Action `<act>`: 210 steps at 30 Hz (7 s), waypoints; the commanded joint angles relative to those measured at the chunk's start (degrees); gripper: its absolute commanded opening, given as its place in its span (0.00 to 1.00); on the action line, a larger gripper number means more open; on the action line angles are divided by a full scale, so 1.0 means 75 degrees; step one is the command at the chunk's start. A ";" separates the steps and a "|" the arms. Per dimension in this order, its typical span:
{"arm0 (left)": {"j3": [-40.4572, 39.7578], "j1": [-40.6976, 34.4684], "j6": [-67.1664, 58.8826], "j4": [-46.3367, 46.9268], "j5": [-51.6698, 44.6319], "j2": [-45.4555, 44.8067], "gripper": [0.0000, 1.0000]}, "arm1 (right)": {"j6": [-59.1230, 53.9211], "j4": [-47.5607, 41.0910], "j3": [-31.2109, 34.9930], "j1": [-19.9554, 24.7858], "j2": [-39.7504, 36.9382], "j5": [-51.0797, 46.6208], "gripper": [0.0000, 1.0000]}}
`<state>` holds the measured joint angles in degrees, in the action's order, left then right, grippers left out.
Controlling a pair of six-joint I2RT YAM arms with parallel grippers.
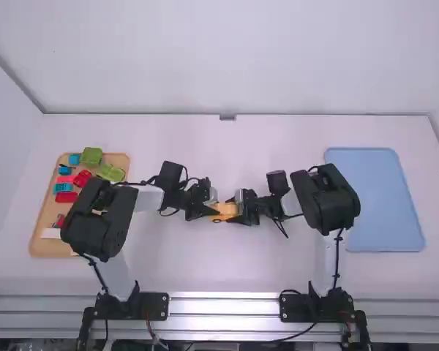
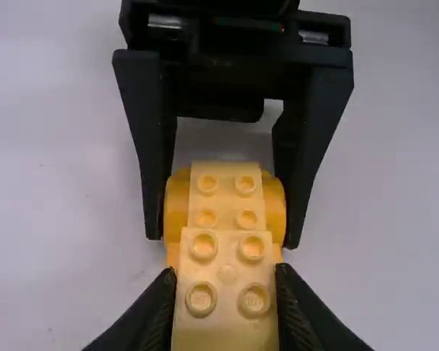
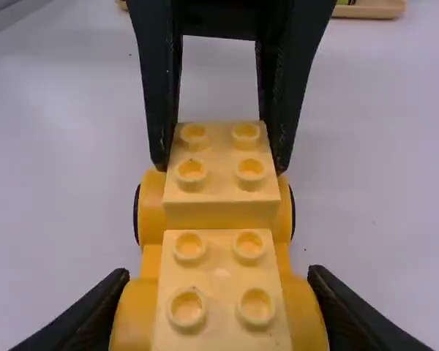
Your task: Assemble lego blocks to make yellow taxi
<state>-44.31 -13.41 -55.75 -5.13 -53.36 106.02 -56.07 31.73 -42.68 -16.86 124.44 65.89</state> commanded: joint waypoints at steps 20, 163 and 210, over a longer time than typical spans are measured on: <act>0.0052 -0.0061 -0.0017 0.0000 0.0038 0.0082 0.63 | 0.0012 -0.0093 0.0038 -0.0058 0.0096 -0.0160 0.50; 0.0178 -0.0067 0.0519 -0.0356 0.0434 -0.0350 0.68 | 0.0242 -0.0522 -0.0376 -0.0058 0.0096 -0.0157 0.57; 0.0332 -0.0070 0.0423 0.0224 -0.0023 -0.0350 0.02 | -0.0787 -0.1294 -0.0367 -0.0061 0.0096 -0.0157 0.57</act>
<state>-42.37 -13.47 -50.48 -4.12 -51.99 104.55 -62.39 22.52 -45.52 -17.15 124.44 67.13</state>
